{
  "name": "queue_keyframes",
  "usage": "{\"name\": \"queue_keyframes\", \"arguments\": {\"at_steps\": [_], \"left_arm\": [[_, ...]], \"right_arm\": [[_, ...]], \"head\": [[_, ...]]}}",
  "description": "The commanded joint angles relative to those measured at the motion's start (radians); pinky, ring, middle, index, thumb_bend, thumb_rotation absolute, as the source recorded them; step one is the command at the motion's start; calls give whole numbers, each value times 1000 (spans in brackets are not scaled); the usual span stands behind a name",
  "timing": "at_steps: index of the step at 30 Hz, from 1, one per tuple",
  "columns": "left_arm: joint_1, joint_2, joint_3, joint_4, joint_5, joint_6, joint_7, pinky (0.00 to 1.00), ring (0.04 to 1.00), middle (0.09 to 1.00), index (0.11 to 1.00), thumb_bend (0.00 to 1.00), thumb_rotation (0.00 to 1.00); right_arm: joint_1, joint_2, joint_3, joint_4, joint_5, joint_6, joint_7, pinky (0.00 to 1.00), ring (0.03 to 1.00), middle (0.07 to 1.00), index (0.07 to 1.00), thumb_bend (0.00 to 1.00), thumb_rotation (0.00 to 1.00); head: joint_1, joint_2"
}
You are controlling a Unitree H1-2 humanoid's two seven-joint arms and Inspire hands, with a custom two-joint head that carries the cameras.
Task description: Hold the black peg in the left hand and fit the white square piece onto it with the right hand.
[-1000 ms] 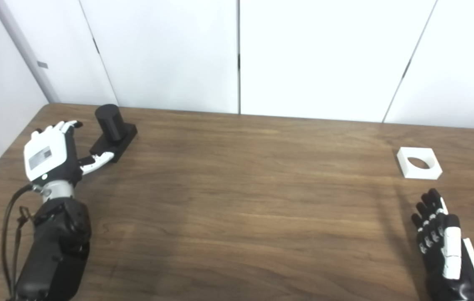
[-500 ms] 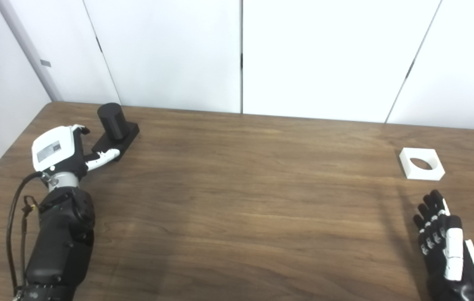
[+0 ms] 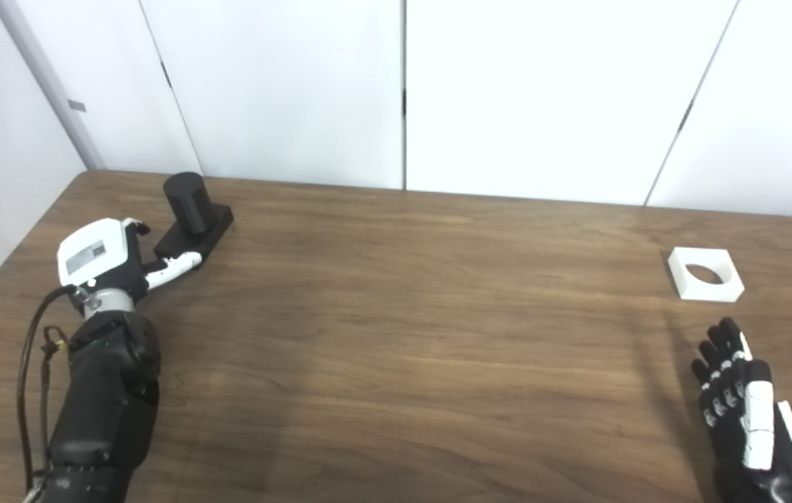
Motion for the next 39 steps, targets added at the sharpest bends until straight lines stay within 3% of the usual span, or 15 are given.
{"name": "queue_keyframes", "arguments": {"at_steps": [1,28,39], "left_arm": [[-59,21,3,0,25,2,14,951,912,884,780,897,763],[-140,27,-11,192,110,2,-31,970,926,902,859,930,860],[-151,23,-23,220,99,2,-11,925,897,879,834,936,835]], "right_arm": [[1,16,4,-13,-2,-2,9,1000,1000,1000,1000,514,1000],[9,18,9,-11,8,-3,16,1000,1000,992,1000,547,1000],[12,12,13,-11,16,-14,27,1000,1000,995,1000,539,1000]], "head": [[1,1],[-9,2],[-19,5]]}}
